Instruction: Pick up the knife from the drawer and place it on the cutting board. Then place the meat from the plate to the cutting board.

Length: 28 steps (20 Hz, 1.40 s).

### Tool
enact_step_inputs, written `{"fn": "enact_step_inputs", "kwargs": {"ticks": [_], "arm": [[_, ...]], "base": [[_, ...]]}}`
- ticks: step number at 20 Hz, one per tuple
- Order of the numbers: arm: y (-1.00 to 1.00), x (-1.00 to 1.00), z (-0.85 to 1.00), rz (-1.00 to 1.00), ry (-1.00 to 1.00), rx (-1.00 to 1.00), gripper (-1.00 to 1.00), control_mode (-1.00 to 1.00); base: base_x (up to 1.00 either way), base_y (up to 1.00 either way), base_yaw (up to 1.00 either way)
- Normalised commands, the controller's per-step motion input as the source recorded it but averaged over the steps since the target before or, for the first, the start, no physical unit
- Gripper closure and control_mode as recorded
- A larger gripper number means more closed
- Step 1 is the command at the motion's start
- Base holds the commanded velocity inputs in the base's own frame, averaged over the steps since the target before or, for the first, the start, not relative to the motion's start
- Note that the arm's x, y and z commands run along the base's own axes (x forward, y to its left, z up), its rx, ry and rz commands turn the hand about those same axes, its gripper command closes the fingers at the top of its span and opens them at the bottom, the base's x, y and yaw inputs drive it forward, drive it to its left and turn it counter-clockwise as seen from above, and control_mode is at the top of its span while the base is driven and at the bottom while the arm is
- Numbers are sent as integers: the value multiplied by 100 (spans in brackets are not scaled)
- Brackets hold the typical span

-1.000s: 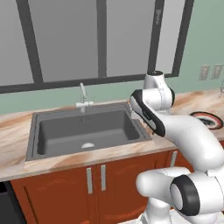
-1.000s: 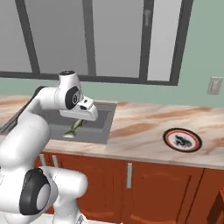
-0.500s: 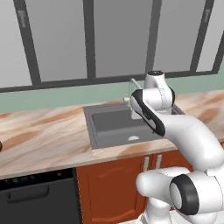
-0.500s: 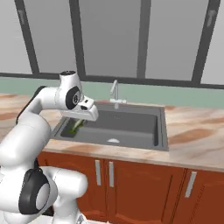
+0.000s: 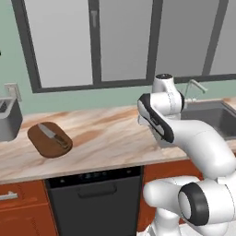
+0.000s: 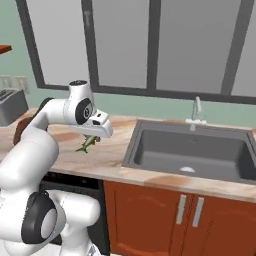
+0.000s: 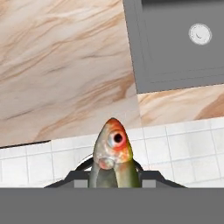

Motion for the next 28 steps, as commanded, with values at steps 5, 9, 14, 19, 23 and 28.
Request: {"fn": "enact_step_inputs", "kwargs": {"ticks": [5,9,14,19,23,28], "arm": [[0,0,0,0,0,0,100,100],[0,0,0,0,0,0,100,100],[0,0,0,0,0,0,100,100],[0,0,0,0,0,0,100,100],[0,0,0,0,0,0,100,100],[0,0,0,0,0,0,100,100]], "base": [[7,98,17],[22,96,20],[36,60,16],[43,4,19],[40,-10,19],[62,1,22]]}}
